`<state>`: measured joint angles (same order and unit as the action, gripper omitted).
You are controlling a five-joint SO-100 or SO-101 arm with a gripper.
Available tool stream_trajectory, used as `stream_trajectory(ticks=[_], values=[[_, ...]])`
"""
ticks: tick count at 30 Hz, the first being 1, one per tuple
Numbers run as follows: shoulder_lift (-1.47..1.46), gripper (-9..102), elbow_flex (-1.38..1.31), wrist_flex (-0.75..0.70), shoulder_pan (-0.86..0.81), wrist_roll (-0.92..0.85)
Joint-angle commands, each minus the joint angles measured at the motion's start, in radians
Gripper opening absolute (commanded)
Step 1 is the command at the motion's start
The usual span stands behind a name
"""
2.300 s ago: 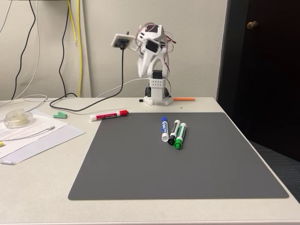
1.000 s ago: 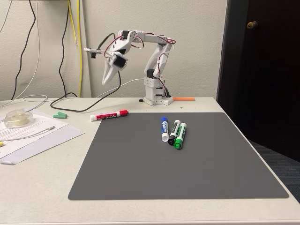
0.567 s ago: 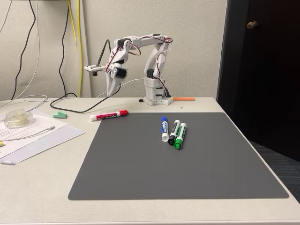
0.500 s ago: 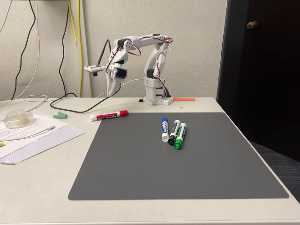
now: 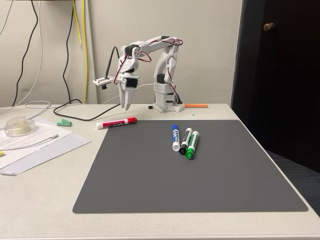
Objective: Pick up the red marker.
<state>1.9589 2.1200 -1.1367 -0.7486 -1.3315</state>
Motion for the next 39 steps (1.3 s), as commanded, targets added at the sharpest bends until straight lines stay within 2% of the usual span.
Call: stream_trajectory(ticks=[1,19,39], values=[[-0.02,18,-0.005,0.026,0.011,-0.003],[-0.221,17,-0.038,0.216,0.005,-0.032],[-0.334,14,-0.064,0.299,-0.018,-0.034]])
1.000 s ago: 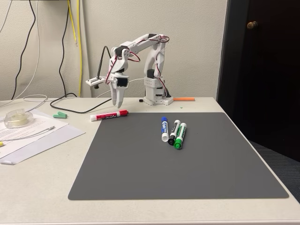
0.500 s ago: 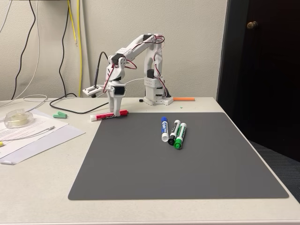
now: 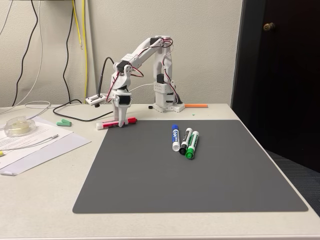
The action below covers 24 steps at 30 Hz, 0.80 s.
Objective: Pick up the red marker.
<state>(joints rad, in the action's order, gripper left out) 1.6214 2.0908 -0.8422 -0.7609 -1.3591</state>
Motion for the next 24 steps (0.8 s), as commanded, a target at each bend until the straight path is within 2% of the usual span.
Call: stream_trajectory(ticks=[1,5,10,24], values=[[0.003,14,-0.035,0.002,-0.006,-0.006],[0.005,13,-0.035,-0.014,-0.005,-0.006],[0.009,6,-0.034,-0.015,-0.002,-0.006],[0.055,2,-0.029,-0.014,0.008,0.029]])
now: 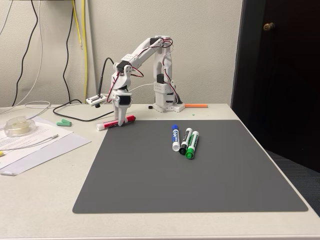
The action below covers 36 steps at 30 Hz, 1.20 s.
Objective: Pick up the red marker.
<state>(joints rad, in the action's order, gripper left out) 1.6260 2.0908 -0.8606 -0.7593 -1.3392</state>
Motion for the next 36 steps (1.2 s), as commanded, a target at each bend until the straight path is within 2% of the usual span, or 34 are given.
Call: stream_trajectory(ticks=[1,11,20,27,36], values=[[0.054,2,-0.029,0.005,0.008,0.017],[0.184,2,-0.029,-0.057,0.072,0.16],[0.453,2,-0.057,-0.044,0.276,0.503],[0.459,2,-0.285,-0.16,0.428,0.772],[0.509,2,-0.423,-0.16,0.615,1.04]])
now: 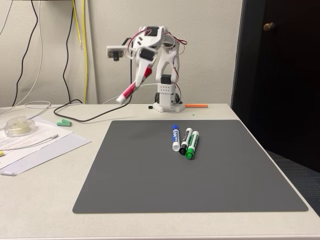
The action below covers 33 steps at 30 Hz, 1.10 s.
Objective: Pick up the red marker.
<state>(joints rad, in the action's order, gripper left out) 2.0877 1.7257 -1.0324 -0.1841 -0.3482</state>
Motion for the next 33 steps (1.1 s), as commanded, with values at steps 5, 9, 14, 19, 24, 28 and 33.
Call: stream_trajectory(ticks=[5,9,14,19,24,28,33], values=[[0.115,2,-0.057,0.032,0.127,0.187],[0.179,2,-0.046,0.037,0.179,0.275],[0.253,2,-0.046,0.012,0.23,0.322],[0.333,2,-0.044,0.015,0.241,0.325],[0.393,2,-0.04,0.04,0.222,0.264],[0.397,2,-0.028,0.075,0.204,0.316],[0.451,2,0.003,0.058,0.161,0.325]])
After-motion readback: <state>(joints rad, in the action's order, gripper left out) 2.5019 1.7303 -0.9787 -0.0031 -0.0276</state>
